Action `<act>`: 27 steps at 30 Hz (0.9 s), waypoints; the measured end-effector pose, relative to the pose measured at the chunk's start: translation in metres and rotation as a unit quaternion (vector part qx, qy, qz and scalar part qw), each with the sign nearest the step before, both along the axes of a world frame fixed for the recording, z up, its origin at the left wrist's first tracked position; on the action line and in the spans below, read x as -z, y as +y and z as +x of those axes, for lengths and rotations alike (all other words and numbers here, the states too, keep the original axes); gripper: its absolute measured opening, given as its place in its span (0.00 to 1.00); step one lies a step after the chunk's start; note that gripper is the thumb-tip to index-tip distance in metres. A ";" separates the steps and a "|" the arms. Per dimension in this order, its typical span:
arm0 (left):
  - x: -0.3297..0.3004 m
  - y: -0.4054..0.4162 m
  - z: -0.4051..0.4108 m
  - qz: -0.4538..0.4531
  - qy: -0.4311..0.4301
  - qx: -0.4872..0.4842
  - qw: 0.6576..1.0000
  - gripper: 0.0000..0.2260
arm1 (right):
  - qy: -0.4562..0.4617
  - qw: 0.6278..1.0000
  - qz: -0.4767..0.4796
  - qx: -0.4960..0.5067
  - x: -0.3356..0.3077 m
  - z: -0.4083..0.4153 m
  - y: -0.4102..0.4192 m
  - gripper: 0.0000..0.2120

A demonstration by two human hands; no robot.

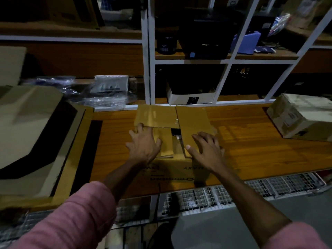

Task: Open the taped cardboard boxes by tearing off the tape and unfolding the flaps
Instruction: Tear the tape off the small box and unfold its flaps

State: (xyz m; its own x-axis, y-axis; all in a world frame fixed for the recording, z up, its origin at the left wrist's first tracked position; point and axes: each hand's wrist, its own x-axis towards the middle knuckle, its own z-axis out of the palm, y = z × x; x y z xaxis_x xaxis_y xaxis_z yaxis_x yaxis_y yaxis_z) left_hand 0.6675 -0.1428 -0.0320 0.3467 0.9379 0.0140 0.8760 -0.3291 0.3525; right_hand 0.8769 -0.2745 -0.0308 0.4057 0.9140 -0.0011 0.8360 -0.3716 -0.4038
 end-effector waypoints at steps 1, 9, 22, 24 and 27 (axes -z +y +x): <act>0.000 0.002 -0.010 0.003 0.003 -0.013 1.000 0.26 | -0.006 1.000 -0.004 -0.010 0.000 -0.009 0.007 0.37; 0.004 -0.001 -0.048 0.092 0.094 -0.003 0.991 0.25 | -0.063 0.996 -0.029 -0.058 0.005 -0.056 0.029 0.35; 0.008 -0.007 -0.026 0.105 0.076 0.126 0.984 0.23 | -0.118 0.944 0.227 -0.211 0.022 -0.116 0.000 0.18; 0.007 -0.009 -0.024 0.102 0.089 0.131 0.982 0.26 | -0.127 0.941 0.243 -0.199 0.020 -0.115 0.003 0.18; 0.007 -0.007 -0.023 0.095 0.096 0.145 0.980 0.25 | -0.109 0.929 0.277 -0.222 0.015 -0.126 0.000 0.15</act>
State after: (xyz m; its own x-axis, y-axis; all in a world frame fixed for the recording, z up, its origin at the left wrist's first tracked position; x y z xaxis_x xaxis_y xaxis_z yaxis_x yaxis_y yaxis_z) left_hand 0.6442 -0.1499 -0.0390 0.6110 0.7868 0.0870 0.7807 -0.6171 0.0986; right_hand 0.7508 -0.2740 -0.0455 -0.0756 0.8276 0.5562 0.9415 0.2430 -0.2335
